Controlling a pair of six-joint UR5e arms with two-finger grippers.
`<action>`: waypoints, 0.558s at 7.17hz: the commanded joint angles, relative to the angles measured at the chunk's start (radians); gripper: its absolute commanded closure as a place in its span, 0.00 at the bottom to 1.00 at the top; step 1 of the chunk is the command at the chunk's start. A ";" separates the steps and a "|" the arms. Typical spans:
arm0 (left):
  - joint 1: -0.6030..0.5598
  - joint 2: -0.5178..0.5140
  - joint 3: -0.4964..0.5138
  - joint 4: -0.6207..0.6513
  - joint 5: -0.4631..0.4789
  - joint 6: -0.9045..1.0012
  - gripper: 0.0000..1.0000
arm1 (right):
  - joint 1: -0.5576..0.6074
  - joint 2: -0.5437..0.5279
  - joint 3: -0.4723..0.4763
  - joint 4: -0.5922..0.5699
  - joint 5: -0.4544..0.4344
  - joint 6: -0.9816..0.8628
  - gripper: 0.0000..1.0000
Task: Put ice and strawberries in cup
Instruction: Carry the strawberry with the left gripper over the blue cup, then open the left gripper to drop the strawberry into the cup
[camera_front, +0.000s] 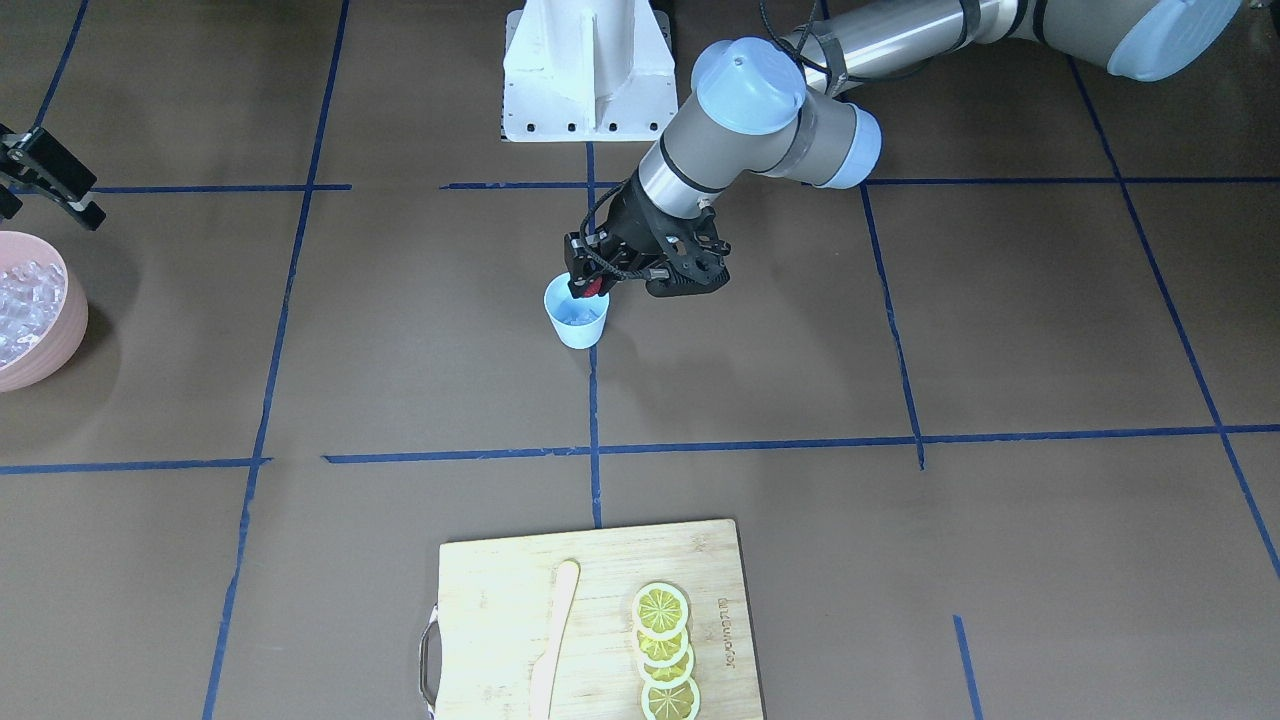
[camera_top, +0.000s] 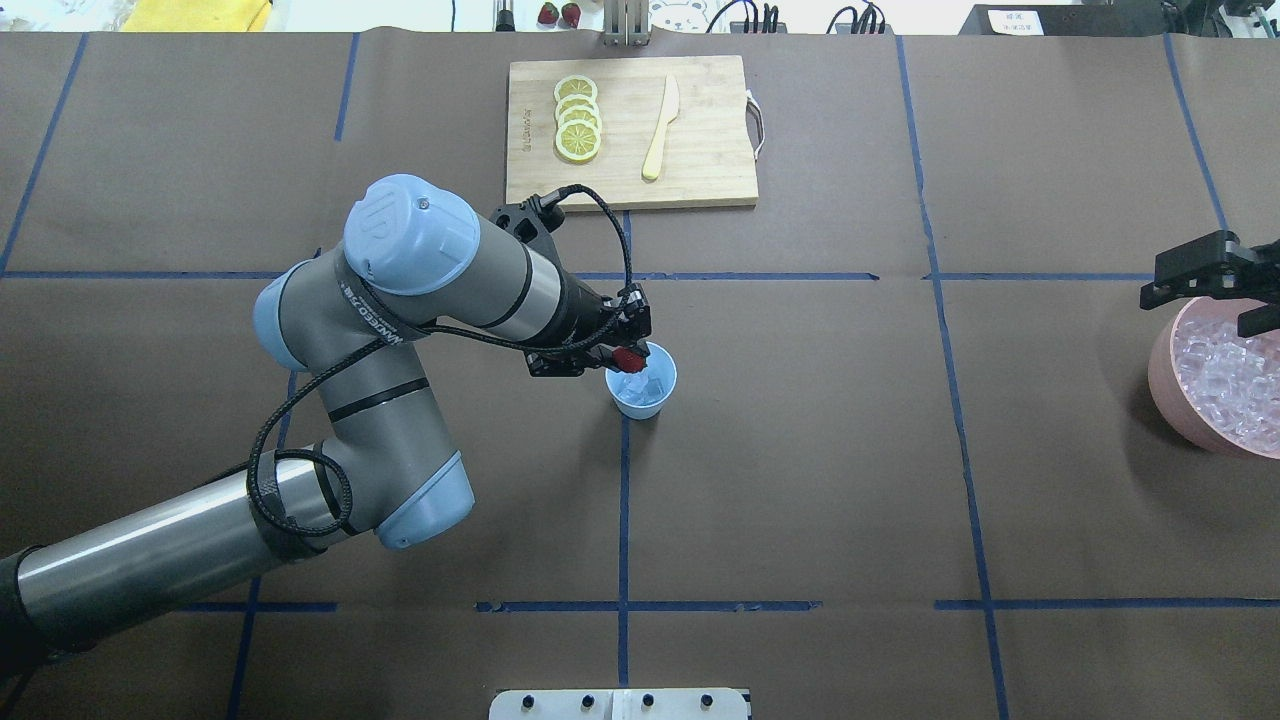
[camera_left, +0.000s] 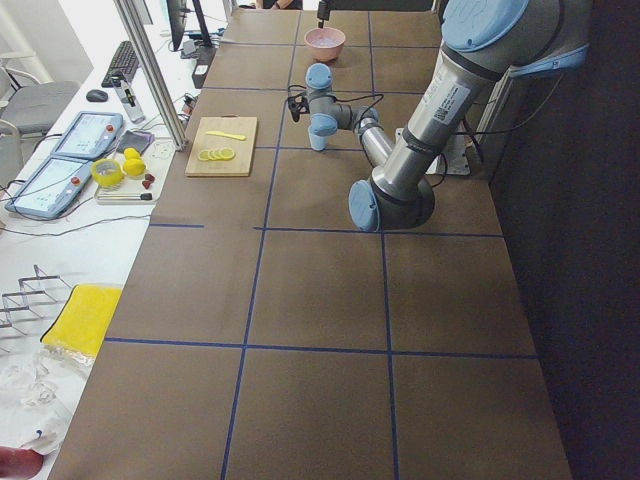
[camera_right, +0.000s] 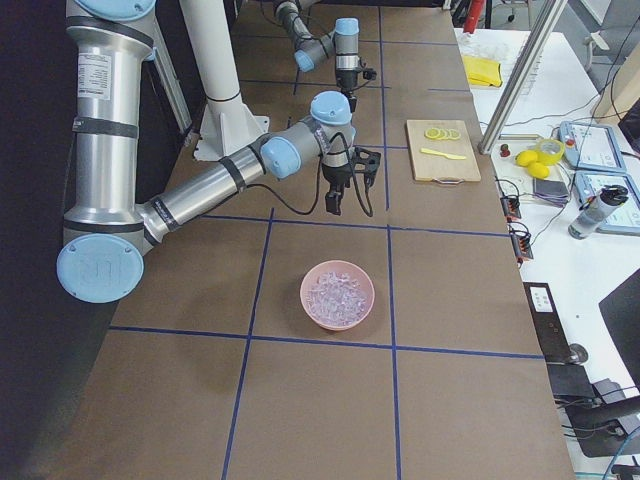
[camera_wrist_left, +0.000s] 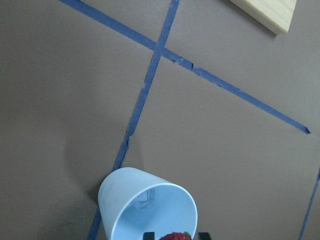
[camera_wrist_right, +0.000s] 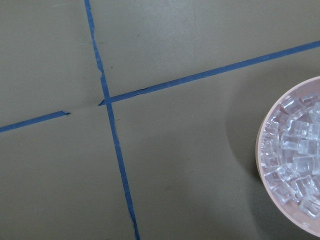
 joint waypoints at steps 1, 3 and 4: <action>0.002 -0.001 0.001 0.000 0.003 0.004 0.48 | 0.000 0.000 -0.002 0.000 0.000 0.000 0.00; 0.002 0.000 0.003 0.000 0.008 0.006 0.28 | 0.000 0.000 -0.003 0.000 0.000 0.000 0.00; 0.002 0.002 0.001 0.000 0.008 0.007 0.28 | 0.000 0.000 -0.005 0.000 0.000 0.000 0.00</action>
